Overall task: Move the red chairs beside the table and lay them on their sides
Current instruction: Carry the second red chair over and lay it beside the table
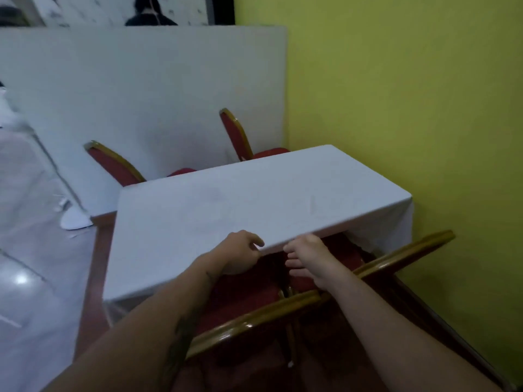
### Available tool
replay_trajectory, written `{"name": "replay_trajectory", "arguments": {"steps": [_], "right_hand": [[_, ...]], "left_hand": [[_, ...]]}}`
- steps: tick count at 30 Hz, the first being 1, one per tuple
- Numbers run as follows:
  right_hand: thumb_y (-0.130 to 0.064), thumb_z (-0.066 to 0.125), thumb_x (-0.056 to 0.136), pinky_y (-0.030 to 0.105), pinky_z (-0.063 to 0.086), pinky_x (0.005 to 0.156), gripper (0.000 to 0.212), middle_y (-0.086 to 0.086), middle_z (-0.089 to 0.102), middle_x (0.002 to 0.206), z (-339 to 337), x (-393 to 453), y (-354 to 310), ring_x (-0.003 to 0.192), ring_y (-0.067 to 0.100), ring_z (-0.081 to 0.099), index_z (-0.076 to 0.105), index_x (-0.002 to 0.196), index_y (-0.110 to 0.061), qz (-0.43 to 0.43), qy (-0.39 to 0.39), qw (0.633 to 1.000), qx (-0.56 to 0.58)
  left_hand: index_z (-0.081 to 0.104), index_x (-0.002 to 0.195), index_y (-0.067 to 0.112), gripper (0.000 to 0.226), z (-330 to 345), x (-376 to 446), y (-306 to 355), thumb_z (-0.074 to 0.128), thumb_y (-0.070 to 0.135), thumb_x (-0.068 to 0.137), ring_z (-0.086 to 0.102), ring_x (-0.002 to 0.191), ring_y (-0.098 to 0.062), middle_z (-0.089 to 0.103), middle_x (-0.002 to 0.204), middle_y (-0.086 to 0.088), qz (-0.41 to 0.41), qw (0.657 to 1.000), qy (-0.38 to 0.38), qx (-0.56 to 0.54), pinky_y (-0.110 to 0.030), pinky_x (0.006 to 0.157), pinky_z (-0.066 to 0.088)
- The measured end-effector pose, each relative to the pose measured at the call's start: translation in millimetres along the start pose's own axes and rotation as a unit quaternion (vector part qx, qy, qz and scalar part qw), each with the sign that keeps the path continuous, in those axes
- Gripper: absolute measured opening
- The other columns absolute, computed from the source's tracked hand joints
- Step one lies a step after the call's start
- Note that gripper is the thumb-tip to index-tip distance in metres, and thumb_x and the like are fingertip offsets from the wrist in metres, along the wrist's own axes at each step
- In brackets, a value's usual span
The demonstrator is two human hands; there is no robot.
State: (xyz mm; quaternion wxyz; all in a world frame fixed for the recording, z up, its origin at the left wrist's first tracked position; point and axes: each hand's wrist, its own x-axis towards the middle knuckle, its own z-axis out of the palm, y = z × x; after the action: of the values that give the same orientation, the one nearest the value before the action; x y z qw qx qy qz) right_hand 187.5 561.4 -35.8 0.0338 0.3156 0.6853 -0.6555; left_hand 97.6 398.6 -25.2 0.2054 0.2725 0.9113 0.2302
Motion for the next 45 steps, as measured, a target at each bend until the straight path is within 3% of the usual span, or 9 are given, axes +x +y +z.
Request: {"name": "replay_trajectory", "arguments": {"steps": [3,7,15,20,23,28,33,38,45], "right_hand": [[-0.01,0.056,0.095,0.041,0.057,0.088,0.034,0.01,0.056,0.095,79.1,-4.3,-23.5,0.088,0.026,0.06,0.056,0.129,-0.003,-0.022,-0.022,0.999,-0.041],[-0.006,0.057,0.091,0.036,0.05,0.07,0.029,0.011,0.05,0.092,191.2,-5.2,-54.2,0.081,0.025,0.05,0.053,0.116,0.008,-0.049,-0.074,0.992,-0.091],[-0.016,0.062,0.088,0.031,0.051,0.072,0.026,0.01,0.065,0.114,376.2,18.1,-139.6,0.093,0.019,0.062,0.062,0.113,-0.019,-0.193,-0.089,0.95,-0.23],[-0.014,0.058,0.09,0.026,0.048,0.061,0.031,0.0,0.062,0.098,445.1,53.9,-186.1,0.079,0.013,0.062,0.059,0.12,-0.02,-0.266,-0.062,0.902,-0.335],[-0.013,0.057,0.087,0.026,0.048,0.062,0.035,0.002,0.063,0.107,493.2,105.4,-209.8,0.086,0.017,0.062,0.06,0.121,-0.019,-0.283,-0.068,0.884,-0.366],[-0.019,0.059,0.084,0.036,0.056,0.089,0.037,0.002,0.064,0.12,557.8,208.2,-248.7,0.106,0.022,0.062,0.062,0.12,-0.023,-0.276,-0.074,0.878,-0.385],[-0.019,0.057,0.077,0.029,0.052,0.072,0.03,0.002,0.063,0.111,597.9,299.1,-302.6,0.096,0.02,0.061,0.061,0.106,-0.027,-0.247,-0.085,0.884,-0.388],[-0.022,0.054,0.073,0.041,0.057,0.084,0.032,0.003,0.064,0.106,628.3,365.7,-341.8,0.096,0.022,0.062,0.062,0.105,-0.025,-0.221,-0.083,0.877,-0.419],[-0.025,0.053,0.071,0.04,0.056,0.082,0.033,0.003,0.061,0.104,676.8,426.6,-355.5,0.096,0.024,0.061,0.061,0.103,-0.021,-0.179,-0.074,0.875,-0.443]], "left_hand": [[0.066,0.131,0.02,0.043,-50.5,-34.8,-72.6,0.049,0.016,0.091,0.067,0.109,-0.019,0.072,0.124,-0.006,-0.022,0.999,0.024,-0.024,-0.025,0.093,0.048],[0.066,0.13,0.02,0.042,-124.8,-78.6,-176.5,0.051,0.015,0.092,0.066,0.111,-0.02,0.07,0.126,-0.006,-0.047,0.996,0.067,-0.047,-0.03,0.094,0.052],[0.068,0.13,0.018,0.043,-267.4,-137.3,-320.5,0.055,0.011,0.089,0.067,0.106,-0.018,0.069,0.128,-0.002,-0.095,0.977,0.182,-0.051,-0.027,0.086,0.053],[0.072,0.121,0.018,0.032,-322.0,-136.3,-376.2,0.057,0.02,0.094,0.068,0.1,-0.019,0.072,0.12,-0.007,-0.115,0.961,0.245,-0.05,-0.029,0.087,0.054],[0.074,0.116,0.018,0.034,-354.5,-112.7,-423.0,0.055,0.034,0.093,0.069,0.1,-0.021,0.074,0.118,-0.006,-0.138,0.952,0.27,-0.035,-0.035,0.091,0.056],[0.073,0.117,0.019,0.04,-406.4,-43.1,-487.6,0.053,0.035,0.086,0.072,0.095,-0.021,0.075,0.111,-0.005,-0.178,0.946,0.271,-0.013,-0.04,0.09,0.059],[0.075,0.11,0.02,0.043,-456.9,41.9,-535.7,0.046,0.043,0.089,0.07,0.093,-0.02,0.076,0.108,-0.003,-0.199,0.944,0.263,-0.011,-0.037,0.088,0.057],[0.074,0.109,0.016,0.037,-496.4,107.4,-568.3,0.047,0.036,0.093,0.069,0.093,-0.021,0.076,0.107,-0.004,-0.212,0.94,0.262,-0.043,-0.034,0.088,0.055],[0.064,0.131,0.014,0.045,-533.2,198.8,-612.6,0.056,0.031,0.09,0.059,0.12,-0.023,0.064,0.134,-0.006,-0.201,0.94,0.256,-0.103,-0.029,0.092,0.043]]}}
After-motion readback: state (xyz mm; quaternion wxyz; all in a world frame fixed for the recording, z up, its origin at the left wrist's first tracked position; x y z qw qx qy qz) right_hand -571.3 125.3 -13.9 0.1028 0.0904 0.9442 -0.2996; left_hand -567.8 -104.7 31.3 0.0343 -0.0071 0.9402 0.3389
